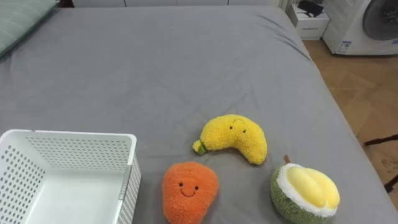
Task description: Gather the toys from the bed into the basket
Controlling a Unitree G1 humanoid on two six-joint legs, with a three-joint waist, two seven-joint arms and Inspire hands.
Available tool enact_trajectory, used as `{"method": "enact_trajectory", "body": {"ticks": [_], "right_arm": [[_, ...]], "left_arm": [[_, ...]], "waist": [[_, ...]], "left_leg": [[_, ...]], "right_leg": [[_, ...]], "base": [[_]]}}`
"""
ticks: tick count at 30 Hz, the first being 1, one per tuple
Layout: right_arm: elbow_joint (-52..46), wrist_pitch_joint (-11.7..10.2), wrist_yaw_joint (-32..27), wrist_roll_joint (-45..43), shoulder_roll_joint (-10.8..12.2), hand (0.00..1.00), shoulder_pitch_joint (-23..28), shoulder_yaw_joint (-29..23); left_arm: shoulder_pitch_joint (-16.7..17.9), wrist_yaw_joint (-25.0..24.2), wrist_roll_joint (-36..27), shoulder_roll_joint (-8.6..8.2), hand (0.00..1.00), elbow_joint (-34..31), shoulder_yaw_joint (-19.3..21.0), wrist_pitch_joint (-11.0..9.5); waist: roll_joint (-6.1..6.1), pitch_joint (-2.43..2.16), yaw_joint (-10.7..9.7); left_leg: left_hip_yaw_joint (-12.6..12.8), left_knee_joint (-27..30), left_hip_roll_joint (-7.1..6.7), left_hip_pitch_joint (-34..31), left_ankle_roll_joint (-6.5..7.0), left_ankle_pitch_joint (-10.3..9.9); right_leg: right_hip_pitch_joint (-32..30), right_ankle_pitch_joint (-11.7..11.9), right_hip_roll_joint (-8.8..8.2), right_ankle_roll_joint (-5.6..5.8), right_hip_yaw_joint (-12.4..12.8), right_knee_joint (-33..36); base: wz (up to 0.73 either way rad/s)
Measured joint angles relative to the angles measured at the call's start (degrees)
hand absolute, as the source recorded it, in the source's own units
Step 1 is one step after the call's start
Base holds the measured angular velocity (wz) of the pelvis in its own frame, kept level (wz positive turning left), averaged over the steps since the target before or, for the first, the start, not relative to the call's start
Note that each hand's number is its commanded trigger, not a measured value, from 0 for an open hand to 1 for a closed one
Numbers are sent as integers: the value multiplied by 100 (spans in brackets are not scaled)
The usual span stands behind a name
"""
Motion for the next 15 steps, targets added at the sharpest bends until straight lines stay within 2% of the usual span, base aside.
{"method": "enact_trajectory", "body": {"ticks": [12,15], "right_arm": [[-7,3,0,10,7,0,6,27],[3,6,-1,251,28,0,74,20]], "left_arm": [[-20,1,50,1,0,-9,1,27],[-16,-2,15,0,0,-9,9,26]], "waist": [[-21,-6,8],[-32,-8,7]], "left_leg": [[-11,-15,3,-9,0,0],[-10,-20,3,-11,0,0]], "right_leg": [[19,18,14,2,20,-64],[19,14,15,10,28,-72]], "base": [[0],[0]]}}
